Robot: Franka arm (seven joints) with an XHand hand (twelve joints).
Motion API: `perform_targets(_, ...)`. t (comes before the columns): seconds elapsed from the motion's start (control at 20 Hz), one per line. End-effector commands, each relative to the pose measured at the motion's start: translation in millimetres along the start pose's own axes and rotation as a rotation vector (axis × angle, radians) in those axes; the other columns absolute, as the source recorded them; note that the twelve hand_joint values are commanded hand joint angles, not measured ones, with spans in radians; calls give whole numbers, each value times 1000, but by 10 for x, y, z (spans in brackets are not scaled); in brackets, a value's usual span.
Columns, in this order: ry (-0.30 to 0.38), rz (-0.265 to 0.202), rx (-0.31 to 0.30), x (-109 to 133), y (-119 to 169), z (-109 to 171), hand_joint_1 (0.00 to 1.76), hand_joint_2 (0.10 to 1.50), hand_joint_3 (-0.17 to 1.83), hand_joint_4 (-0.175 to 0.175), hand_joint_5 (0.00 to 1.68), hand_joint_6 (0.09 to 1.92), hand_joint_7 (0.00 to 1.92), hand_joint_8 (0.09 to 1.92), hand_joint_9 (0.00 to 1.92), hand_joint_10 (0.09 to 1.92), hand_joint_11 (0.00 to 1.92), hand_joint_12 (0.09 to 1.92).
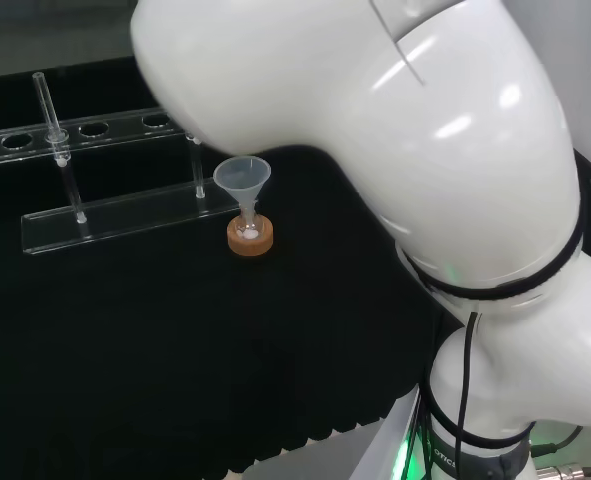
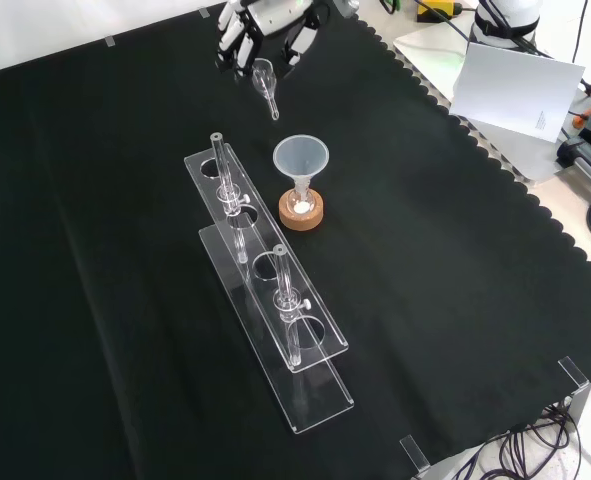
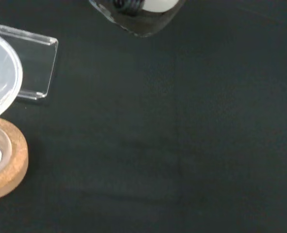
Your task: Put the weighing funnel back on the table.
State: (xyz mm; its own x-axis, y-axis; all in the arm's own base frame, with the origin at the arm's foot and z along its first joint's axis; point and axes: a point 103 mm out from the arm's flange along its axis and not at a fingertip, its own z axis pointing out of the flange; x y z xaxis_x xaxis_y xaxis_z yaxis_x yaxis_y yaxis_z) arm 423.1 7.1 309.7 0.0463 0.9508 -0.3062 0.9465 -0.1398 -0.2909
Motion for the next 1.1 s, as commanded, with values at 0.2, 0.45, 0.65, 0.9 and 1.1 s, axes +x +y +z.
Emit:
perform_targets(0.2,151,-12,-31,-258,-36,13,1127,1025,-175,175,1445,222,484,580,869,324,666,1136)
perform_targets(0.45,206,6,-33,-435,-15,20,1127,1025,-175,175,1445,222,483,581,868,325,663,1137)
perform_targets(0.65,288,20,-21,-588,42,60,1127,1025,-175,175,1445,221,482,581,868,325,660,1138)
perform_targets(0.9,375,38,-4,-718,156,124,1127,1025,-175,175,1445,221,481,581,867,326,658,1140)
perform_targets(1.1,443,53,18,-804,249,218,1127,1025,-175,175,1444,221,481,581,866,327,656,1141)
